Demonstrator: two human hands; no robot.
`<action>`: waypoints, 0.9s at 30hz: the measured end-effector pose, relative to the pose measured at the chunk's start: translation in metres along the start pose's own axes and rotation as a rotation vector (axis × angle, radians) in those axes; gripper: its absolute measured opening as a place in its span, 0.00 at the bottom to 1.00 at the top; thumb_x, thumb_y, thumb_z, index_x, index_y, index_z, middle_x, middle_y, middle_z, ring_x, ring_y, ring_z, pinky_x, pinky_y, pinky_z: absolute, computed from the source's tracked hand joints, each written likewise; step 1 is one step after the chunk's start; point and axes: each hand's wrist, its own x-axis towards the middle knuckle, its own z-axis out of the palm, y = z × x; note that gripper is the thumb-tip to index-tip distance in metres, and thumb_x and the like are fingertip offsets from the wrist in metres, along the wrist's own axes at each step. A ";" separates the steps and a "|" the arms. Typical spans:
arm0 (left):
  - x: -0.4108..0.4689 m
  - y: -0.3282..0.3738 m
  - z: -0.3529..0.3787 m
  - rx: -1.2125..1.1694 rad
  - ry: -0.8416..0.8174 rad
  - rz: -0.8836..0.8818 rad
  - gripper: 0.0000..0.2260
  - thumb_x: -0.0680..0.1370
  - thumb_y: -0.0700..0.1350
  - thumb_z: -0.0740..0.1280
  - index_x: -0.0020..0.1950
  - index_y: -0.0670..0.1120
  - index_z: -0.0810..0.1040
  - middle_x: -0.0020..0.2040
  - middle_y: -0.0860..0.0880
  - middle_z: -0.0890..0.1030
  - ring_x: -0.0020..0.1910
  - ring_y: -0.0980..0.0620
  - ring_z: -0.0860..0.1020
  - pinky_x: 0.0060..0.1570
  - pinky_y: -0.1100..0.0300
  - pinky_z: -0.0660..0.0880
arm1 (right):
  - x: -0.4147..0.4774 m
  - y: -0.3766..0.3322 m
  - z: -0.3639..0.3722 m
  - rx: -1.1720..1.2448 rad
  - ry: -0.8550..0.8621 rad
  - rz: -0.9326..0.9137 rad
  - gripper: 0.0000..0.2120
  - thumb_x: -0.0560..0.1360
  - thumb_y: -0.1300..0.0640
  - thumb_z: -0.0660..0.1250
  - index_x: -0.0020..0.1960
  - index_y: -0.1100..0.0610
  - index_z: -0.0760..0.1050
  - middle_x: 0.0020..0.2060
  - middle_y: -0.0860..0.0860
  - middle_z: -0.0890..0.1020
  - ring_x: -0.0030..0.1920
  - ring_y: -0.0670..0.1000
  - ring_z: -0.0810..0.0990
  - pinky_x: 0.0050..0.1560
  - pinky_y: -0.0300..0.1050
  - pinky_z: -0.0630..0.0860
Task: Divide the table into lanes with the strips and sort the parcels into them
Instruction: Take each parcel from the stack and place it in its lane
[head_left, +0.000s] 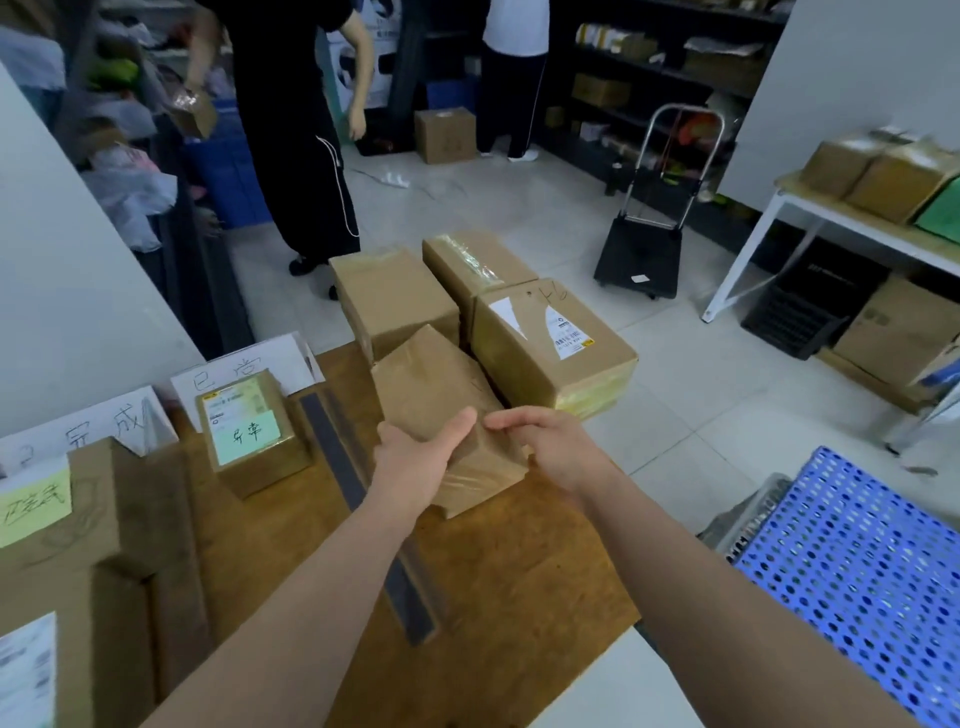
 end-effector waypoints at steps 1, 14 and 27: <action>-0.001 -0.001 0.000 0.003 0.019 -0.024 0.68 0.47 0.78 0.70 0.80 0.51 0.48 0.75 0.46 0.63 0.70 0.41 0.69 0.65 0.42 0.72 | -0.002 0.001 0.000 0.002 -0.026 -0.002 0.18 0.79 0.66 0.57 0.53 0.54 0.84 0.47 0.39 0.82 0.49 0.36 0.76 0.46 0.26 0.70; -0.075 -0.034 0.033 -0.835 -0.058 0.005 0.17 0.79 0.57 0.59 0.65 0.53 0.75 0.59 0.44 0.82 0.60 0.43 0.78 0.60 0.40 0.75 | -0.011 0.047 -0.046 0.337 -0.306 0.116 0.18 0.80 0.48 0.61 0.68 0.51 0.73 0.61 0.50 0.81 0.59 0.53 0.81 0.63 0.54 0.75; -0.130 -0.075 0.096 -0.307 0.077 0.062 0.24 0.81 0.59 0.59 0.77 0.63 0.59 0.71 0.54 0.71 0.60 0.55 0.74 0.67 0.49 0.71 | -0.061 0.076 -0.098 0.283 -0.263 0.064 0.13 0.77 0.57 0.68 0.61 0.55 0.76 0.48 0.50 0.86 0.46 0.46 0.85 0.45 0.41 0.80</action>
